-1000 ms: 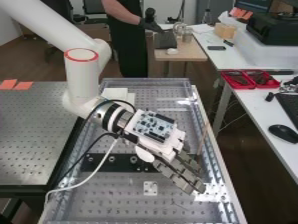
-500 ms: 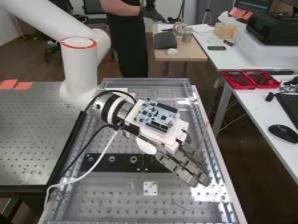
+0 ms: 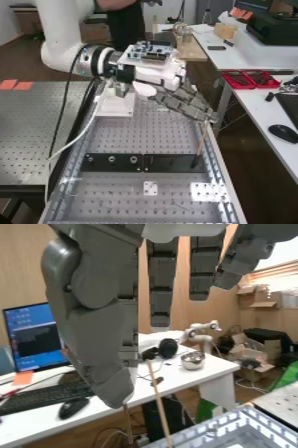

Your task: Grab the drill bit and place it in the clear container

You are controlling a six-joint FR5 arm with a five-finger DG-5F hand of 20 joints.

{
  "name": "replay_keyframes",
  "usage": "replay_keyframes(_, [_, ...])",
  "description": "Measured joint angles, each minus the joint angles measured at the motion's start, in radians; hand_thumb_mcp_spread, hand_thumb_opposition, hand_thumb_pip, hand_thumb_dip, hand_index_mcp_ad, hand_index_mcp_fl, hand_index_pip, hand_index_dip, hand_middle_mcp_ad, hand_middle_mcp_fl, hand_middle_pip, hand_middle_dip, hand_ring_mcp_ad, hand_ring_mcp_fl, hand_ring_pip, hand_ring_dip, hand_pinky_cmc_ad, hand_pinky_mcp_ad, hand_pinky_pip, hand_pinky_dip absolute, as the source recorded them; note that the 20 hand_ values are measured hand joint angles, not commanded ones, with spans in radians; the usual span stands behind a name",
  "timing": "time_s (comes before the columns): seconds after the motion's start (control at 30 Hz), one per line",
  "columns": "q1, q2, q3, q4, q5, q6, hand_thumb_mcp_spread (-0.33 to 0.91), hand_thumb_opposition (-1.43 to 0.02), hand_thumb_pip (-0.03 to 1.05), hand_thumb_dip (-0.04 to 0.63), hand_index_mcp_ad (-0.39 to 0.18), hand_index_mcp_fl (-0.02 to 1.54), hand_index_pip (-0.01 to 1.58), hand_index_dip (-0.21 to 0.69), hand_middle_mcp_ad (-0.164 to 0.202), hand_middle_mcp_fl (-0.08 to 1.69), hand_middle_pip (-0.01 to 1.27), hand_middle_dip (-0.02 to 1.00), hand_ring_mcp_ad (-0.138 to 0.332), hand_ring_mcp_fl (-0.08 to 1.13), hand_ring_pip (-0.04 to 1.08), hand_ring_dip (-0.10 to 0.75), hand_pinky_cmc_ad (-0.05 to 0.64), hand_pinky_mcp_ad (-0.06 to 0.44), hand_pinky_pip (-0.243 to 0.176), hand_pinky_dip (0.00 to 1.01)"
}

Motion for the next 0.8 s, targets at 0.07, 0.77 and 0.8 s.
replay_keyframes(0.07, [0.015, 0.023, -0.009, -0.006, -0.013, -0.004, 0.66, -1.04, 0.42, 0.284, -0.087, 1.13, 0.60, 0.396, 0.063, 0.51, 0.12, 0.27, 0.195, 0.20, 0.09, 0.049, 0.332, 0.154, -0.077, 0.13])
replay_keyframes(0.77, [0.164, 0.065, -0.036, -0.024, -0.170, -0.014, 0.66, -1.04, 0.42, 0.281, -0.084, 1.19, 0.48, 0.468, 0.063, 0.53, 0.12, 0.27, 0.195, 0.21, 0.10, 0.059, 0.333, 0.161, -0.080, 0.13])
replay_keyframes(0.8, [0.170, 0.054, -0.030, -0.028, -0.173, -0.006, 0.66, -1.04, 0.42, 0.284, -0.084, 1.19, 0.47, 0.468, 0.063, 0.53, 0.11, 0.27, 0.195, 0.21, 0.10, 0.059, 0.333, 0.161, -0.080, 0.13])
